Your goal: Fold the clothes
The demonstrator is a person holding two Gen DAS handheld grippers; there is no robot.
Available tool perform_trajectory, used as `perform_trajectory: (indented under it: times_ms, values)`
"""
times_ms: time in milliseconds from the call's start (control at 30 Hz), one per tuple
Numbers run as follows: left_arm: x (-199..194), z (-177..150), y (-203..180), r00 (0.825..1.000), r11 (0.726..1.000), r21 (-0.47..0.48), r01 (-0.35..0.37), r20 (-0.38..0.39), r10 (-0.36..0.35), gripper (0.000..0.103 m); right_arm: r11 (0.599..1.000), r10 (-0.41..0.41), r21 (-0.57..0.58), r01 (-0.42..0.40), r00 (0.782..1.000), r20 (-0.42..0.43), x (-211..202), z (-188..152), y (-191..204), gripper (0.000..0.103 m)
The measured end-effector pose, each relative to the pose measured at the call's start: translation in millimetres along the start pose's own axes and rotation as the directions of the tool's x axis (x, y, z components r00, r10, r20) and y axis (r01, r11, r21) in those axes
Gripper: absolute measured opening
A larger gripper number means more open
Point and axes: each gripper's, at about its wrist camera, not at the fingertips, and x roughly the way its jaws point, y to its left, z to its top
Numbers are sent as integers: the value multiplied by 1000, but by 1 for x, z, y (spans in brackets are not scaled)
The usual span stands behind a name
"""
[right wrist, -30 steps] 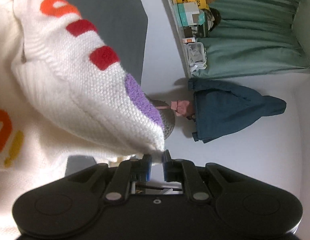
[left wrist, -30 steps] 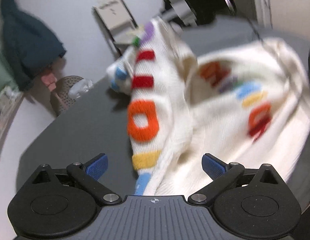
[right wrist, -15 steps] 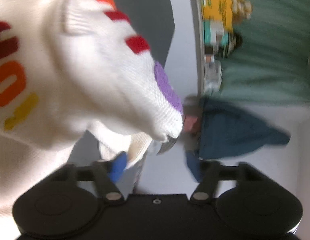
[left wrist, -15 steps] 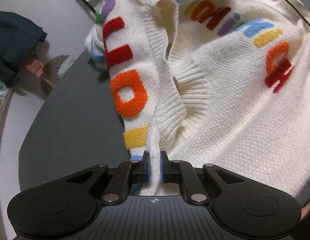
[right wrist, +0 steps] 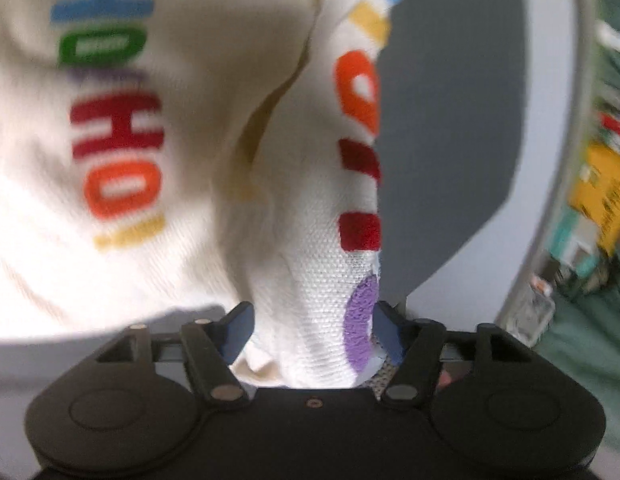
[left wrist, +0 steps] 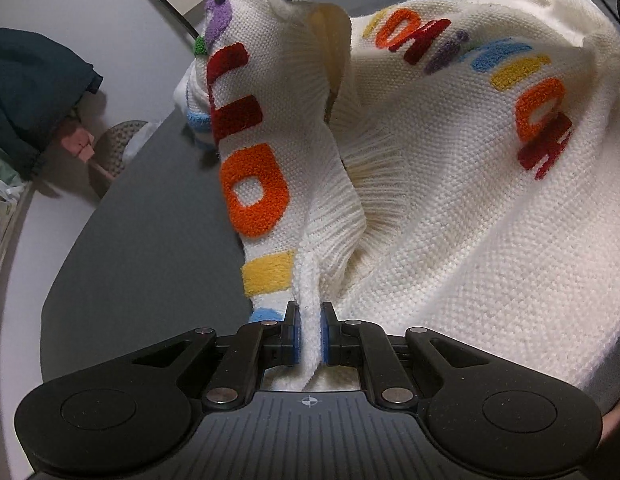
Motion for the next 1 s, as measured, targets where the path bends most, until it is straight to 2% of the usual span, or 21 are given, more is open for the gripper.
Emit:
perform_trajectory:
  times_ms: [167,333,400,500,533,600,700,767,833,867,933,1000]
  values:
    - [-1,-4,0,1000,1000,0,10,9,-10,9,990,119,-75,-120,993,-15,31,4,-5,57]
    - [-1,-8,1,1000,1000,-11,19,21,-18,9,973,207,-108,-206,978,-6,34,2,2,58]
    - [0,-9,0,1000,1000,-16,19,25,-19,9,979,175,-109,-172,985,13,35,0,6,57]
    - [0,-9,0,999,1000,-22,17,28,-16,9,987,98,-129,-94,995,26,44,0,16,36]
    - [0,-9,0,999,1000,-25,15,29,-14,9,988,82,-134,-77,996,28,46,1,19,26]
    - [-1,-8,0,1000,999,-35,-1,28,2,9,991,59,-125,-54,998,34,49,2,21,15]
    - [-2,-7,-1,999,998,-55,-40,19,41,9,999,-2,-31,3,999,41,47,2,20,10]
    - [-1,-6,0,994,992,-65,-109,5,109,9,992,-96,82,94,995,23,44,2,20,9]
    - [-1,-4,0,983,980,-72,-186,-11,186,9,948,-229,218,232,973,-38,41,3,18,8]
    - [0,-3,1,975,972,-75,-224,-19,223,9,904,-306,284,318,948,-88,37,6,17,8]
    - [0,-2,1,954,951,-81,-299,-35,297,9,782,-442,391,486,874,-203,27,14,14,8]
    - [-10,0,12,928,918,-137,-373,-38,371,9,643,-530,467,607,793,-300,9,23,9,7]
